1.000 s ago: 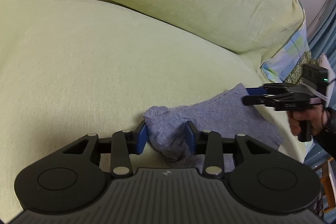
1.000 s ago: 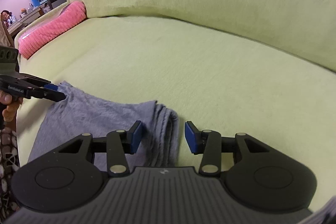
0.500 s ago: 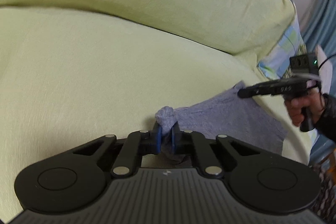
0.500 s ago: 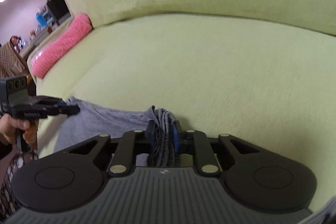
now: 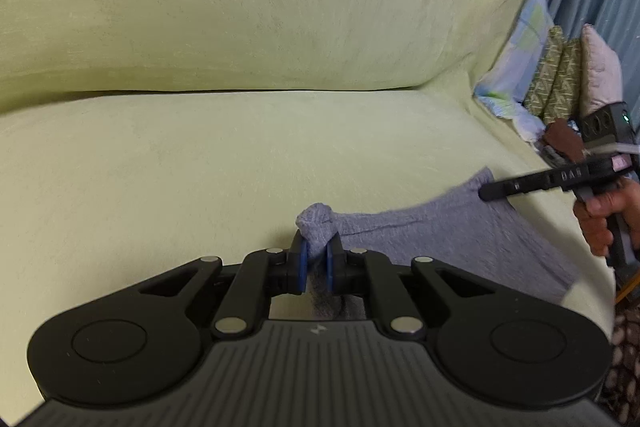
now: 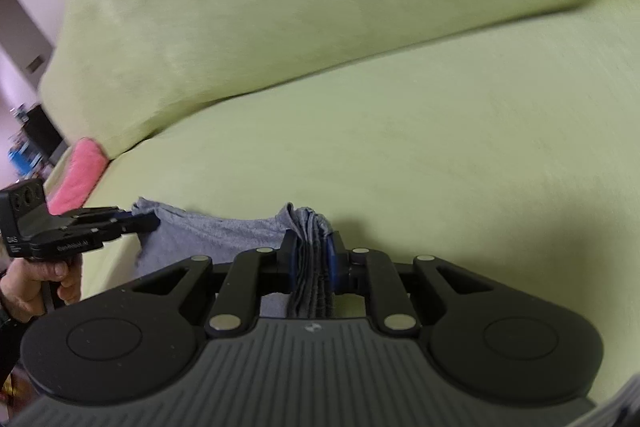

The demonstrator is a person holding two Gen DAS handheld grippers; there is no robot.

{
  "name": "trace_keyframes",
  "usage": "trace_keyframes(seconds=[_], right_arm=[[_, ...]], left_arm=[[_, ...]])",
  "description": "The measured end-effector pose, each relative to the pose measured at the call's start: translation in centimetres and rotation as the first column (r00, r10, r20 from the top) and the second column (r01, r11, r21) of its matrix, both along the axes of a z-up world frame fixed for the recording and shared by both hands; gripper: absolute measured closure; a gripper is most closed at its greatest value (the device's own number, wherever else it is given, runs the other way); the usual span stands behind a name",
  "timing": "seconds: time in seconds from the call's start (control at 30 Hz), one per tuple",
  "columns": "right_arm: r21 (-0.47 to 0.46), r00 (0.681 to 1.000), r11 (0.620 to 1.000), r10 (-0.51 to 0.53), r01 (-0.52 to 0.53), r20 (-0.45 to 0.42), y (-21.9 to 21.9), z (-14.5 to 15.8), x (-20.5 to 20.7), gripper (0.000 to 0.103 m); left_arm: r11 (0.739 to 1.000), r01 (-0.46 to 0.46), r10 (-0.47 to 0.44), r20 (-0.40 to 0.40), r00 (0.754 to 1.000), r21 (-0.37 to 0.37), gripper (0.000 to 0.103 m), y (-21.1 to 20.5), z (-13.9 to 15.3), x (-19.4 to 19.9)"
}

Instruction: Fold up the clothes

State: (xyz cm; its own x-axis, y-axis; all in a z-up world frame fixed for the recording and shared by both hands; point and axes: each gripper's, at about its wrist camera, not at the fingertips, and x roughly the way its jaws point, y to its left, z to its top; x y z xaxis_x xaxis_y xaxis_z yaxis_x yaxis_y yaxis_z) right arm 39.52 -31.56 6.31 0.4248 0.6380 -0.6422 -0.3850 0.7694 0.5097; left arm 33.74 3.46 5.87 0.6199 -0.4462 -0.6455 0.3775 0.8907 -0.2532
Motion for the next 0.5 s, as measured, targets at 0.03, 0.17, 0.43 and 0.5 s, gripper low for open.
trace_keyframes(seconds=[0.03,0.17,0.43,0.5], right_arm=[[-0.002,1.0,1.0,-0.008,0.008,-0.001,0.0,-0.3,0.1,0.085],[0.003,0.997,0.998,-0.067,0.067,0.047,0.2,0.6,-0.6,0.068],[-0.291,0.919,0.957,0.115,-0.001,0.376,1.3,4.5,-12.8,0.068],[-0.451,0.851,0.892,0.267,-0.039,0.453,2.9,4.7,-16.4,0.068]], left_arm=[[1.0,-0.013,0.014,-0.009,1.0,0.011,0.093,-0.3,-0.4,0.0],[0.991,-0.131,0.131,-0.031,0.991,-0.021,0.056,1.2,-0.8,-1.5],[0.975,-0.154,0.143,0.081,0.986,0.159,0.056,2.3,0.9,-13.1],[0.956,-0.082,0.047,0.127,0.991,0.281,0.056,0.1,1.1,-16.1]])
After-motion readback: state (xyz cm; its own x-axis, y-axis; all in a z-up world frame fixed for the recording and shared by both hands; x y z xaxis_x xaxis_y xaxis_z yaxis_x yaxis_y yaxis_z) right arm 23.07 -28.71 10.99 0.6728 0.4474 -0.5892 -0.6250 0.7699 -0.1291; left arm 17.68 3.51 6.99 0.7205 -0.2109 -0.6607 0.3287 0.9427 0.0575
